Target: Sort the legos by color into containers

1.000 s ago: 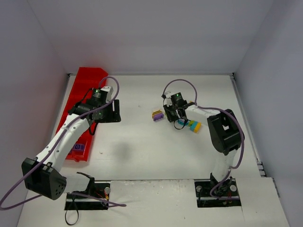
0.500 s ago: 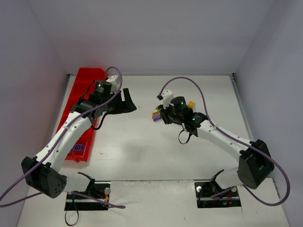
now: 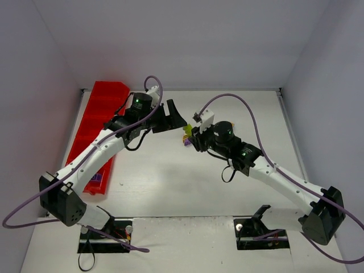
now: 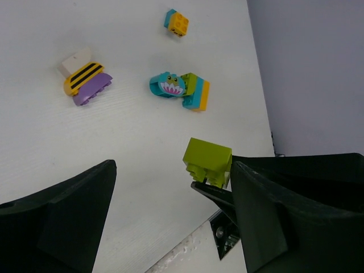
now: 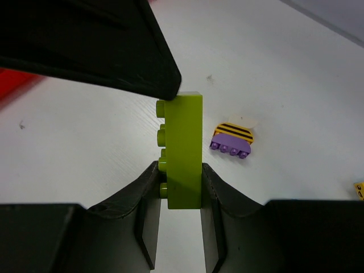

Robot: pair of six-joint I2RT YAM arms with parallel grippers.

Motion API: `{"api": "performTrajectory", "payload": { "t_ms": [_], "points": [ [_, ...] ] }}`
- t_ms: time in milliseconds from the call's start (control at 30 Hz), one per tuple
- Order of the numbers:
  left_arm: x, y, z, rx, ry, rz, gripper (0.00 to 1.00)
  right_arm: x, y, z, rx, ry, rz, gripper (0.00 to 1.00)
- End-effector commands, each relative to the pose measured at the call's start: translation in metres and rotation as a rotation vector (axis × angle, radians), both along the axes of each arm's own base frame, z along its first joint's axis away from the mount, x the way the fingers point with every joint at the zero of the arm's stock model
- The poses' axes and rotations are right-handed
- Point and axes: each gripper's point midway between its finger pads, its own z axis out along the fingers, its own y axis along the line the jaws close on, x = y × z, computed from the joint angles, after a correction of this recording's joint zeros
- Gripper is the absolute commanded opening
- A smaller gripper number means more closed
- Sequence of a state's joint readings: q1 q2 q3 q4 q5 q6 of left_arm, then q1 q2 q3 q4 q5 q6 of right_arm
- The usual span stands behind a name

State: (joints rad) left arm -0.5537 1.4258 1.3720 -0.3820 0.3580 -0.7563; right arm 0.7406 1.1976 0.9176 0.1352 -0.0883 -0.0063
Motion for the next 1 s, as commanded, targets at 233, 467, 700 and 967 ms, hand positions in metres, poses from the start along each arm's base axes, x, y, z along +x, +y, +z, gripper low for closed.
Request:
{"api": "performTrajectory", "payload": {
  "t_ms": [233,467,700,967],
  "points": [
    [-0.005,-0.042,0.048,-0.206,-0.113,-0.091,0.72,-0.005,0.018,0.05,0.185,-0.077,0.053,0.0],
    [-0.006,-0.045,0.037,-0.189,-0.093,-0.097,0.31,-0.005,0.02,0.054,0.193,-0.084,0.058,0.01],
    [0.0,-0.027,0.03,-0.114,-0.115,-0.04,0.01,-0.001,0.019,0.048,0.179,-0.068,0.039,0.54],
    [0.033,0.08,0.006,0.067,-0.116,0.225,0.0,0.006,0.003,0.033,0.13,-0.036,-0.061,0.89]
  ]
}}
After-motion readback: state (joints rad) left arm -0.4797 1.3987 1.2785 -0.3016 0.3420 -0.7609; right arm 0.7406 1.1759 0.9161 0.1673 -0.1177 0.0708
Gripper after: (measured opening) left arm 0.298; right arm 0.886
